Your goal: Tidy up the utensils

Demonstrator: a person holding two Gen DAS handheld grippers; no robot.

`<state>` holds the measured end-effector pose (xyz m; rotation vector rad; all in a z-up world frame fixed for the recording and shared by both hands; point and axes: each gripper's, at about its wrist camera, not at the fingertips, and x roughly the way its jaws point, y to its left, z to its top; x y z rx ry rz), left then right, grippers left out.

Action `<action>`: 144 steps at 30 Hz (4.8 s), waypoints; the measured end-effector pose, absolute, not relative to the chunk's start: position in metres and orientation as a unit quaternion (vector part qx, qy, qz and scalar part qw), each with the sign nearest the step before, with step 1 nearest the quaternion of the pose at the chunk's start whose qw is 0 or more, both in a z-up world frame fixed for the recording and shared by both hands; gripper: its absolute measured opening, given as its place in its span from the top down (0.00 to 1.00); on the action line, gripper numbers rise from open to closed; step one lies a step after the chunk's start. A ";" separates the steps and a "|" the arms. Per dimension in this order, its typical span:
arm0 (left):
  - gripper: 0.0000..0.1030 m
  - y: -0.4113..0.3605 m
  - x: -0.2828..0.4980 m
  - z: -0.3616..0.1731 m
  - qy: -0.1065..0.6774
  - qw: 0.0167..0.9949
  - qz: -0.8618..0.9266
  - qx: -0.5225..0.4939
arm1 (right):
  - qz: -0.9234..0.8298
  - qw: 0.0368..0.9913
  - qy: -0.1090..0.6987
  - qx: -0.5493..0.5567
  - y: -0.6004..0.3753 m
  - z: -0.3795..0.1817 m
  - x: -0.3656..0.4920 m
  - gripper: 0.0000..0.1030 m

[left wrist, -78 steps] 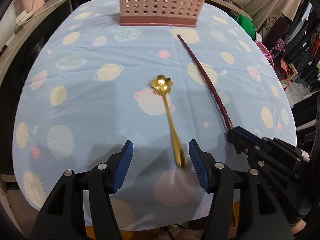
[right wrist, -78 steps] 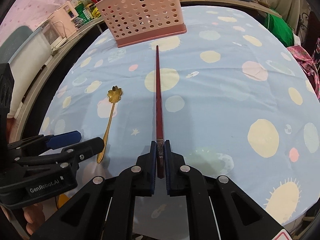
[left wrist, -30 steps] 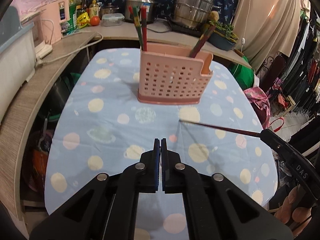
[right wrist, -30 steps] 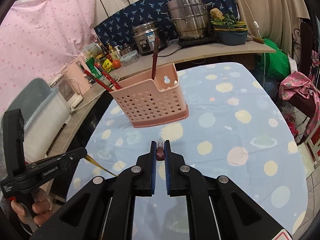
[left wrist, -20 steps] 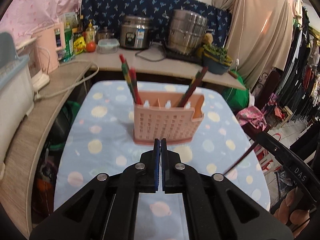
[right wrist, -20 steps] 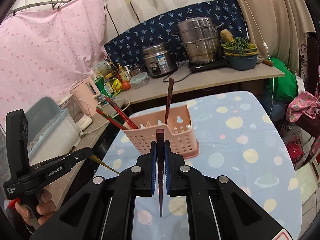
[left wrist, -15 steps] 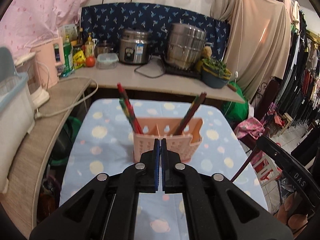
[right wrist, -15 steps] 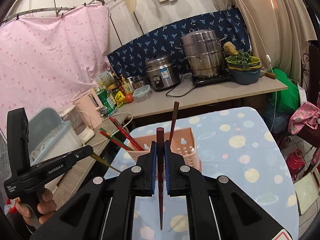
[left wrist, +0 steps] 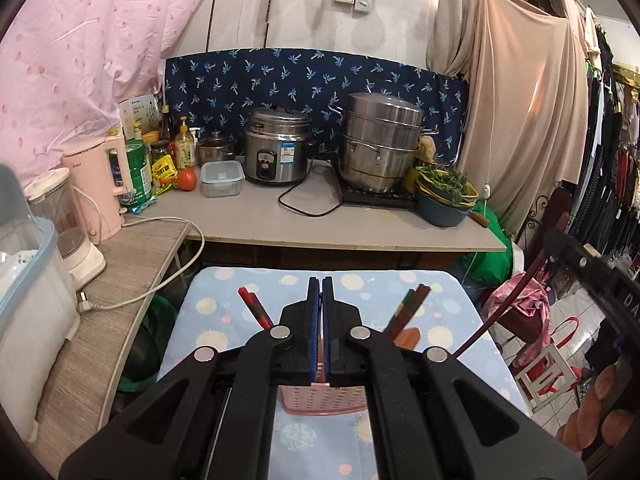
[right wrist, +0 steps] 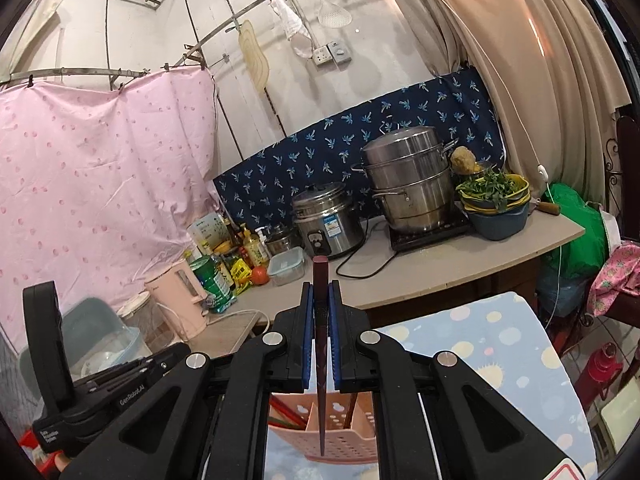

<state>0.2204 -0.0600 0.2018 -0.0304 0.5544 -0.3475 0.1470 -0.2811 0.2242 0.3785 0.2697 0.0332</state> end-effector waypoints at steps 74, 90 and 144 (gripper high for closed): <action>0.66 -0.070 0.181 0.134 0.328 0.935 -0.138 0.008 | 0.013 0.944 0.305 0.129 -0.242 0.111 0.119 0.67; 0.42 -0.062 0.154 0.095 0.359 0.926 -0.117 0.012 | -0.013 0.941 0.325 0.092 -0.234 0.083 0.094 0.49; 0.07 -0.051 0.154 0.039 0.397 0.916 -0.051 0.035 | -0.067 0.922 0.373 0.075 -0.241 0.040 0.098 0.07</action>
